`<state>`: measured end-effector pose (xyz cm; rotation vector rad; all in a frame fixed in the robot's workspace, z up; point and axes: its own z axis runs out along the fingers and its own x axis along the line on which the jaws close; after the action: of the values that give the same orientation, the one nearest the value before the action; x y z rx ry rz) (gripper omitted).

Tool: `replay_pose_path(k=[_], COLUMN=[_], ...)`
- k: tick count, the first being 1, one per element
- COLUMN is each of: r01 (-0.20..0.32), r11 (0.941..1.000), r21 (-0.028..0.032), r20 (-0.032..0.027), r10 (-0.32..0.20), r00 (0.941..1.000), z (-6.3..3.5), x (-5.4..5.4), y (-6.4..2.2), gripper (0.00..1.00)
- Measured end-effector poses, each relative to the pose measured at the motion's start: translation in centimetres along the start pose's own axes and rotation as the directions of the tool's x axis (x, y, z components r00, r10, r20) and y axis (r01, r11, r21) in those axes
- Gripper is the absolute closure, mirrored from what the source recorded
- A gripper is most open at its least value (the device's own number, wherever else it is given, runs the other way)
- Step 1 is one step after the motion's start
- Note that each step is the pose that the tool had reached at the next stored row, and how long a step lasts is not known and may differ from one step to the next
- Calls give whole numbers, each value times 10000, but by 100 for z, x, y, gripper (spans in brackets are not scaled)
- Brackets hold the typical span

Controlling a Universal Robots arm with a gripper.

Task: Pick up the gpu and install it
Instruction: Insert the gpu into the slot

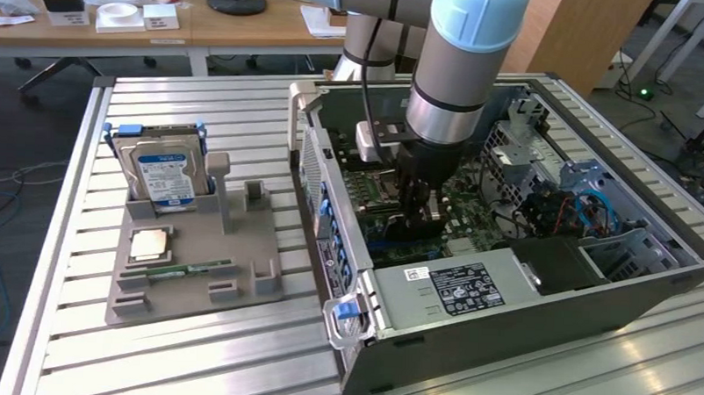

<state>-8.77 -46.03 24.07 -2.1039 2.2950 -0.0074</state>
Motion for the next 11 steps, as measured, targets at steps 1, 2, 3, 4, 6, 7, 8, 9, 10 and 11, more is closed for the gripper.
replay_pose_path(k=[1, 2, 3, 4, 6, 7, 8, 9, 10, 11], r01=[1, -1, 0, 0, 1, 1, 0, 0, 0, 2], r11=[10000, 10000, 10000, 10000, 10000, 10000, 10000, 10000, 10000, 10000], r21=[1, 2, 2, 2, 2, 2, 3, 3, 4, 4], r20=[0, 1, 1, 1, 1, 1, 1, 1, 1, 1], r10=[-1, 1, 0, 0, -1, -1, 0, 0, 0, -2], r00=[10000, 10000, 10000, 10000, 10000, 10000, 10000, 10000, 10000, 10000], z=[0, 2, 2, 2, 2, 2, 2, 2, 2, 2], x=[0, 0, 0, 0, 0, 0, 0, 1, 1, 1], y=[1, 3, 4, 4, 4, 4, 6, 8, 9, 10], gripper=[73, 73, 73, 73, 73, 73, 73, 73, 73, 73])
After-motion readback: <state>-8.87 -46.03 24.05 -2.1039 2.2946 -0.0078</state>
